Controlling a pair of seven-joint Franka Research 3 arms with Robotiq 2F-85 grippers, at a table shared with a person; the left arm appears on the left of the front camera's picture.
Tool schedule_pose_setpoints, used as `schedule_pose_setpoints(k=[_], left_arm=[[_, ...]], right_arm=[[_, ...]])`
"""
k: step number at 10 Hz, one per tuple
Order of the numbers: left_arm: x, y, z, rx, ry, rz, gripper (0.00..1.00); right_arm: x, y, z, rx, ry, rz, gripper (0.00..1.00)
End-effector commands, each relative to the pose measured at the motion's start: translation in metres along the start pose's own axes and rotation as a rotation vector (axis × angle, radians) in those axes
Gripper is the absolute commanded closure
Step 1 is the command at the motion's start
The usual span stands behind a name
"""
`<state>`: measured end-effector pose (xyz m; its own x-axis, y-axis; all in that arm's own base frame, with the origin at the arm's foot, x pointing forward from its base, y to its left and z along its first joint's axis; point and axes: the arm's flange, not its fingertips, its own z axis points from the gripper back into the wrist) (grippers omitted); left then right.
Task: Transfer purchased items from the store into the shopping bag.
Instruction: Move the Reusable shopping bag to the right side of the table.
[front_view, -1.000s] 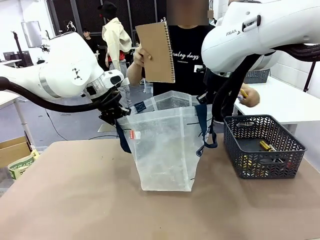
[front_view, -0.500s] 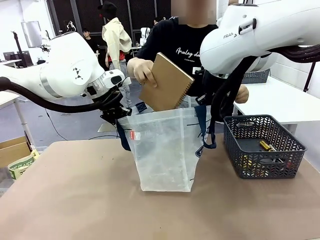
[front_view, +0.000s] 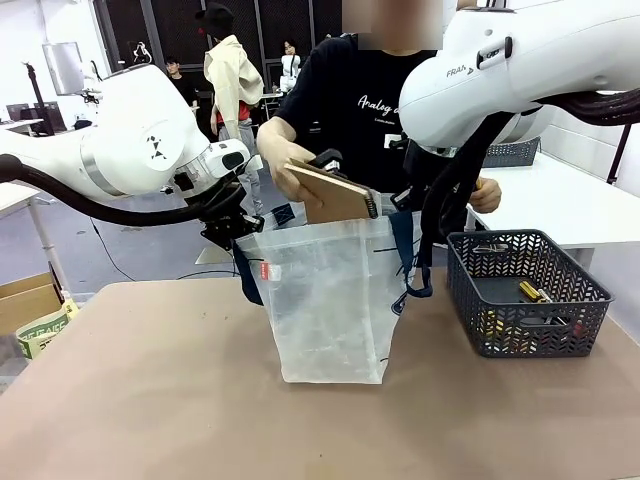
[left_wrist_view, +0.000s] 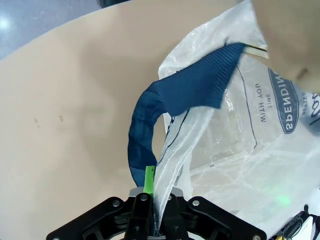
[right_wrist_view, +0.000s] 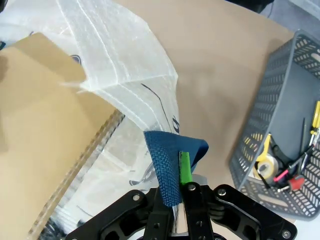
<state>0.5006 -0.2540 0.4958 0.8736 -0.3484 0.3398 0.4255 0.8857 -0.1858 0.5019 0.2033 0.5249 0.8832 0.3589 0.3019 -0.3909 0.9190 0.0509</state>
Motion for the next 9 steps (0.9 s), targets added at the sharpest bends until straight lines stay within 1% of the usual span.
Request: schedule_pose_setpoints(k=[1,9], left_arm=[[-0.0002,0.0012,0.0006,0.001,-0.002,0.003,1.0],[-0.0002,0.0012,0.0006,0.001,-0.002,0.003,1.0]], right_arm=[[-0.0018,-0.0009,0.0017,-0.002,-0.002,-0.002,1.0],[-0.0018,-0.0009,0.0017,-0.002,-0.002,-0.002,1.0]])
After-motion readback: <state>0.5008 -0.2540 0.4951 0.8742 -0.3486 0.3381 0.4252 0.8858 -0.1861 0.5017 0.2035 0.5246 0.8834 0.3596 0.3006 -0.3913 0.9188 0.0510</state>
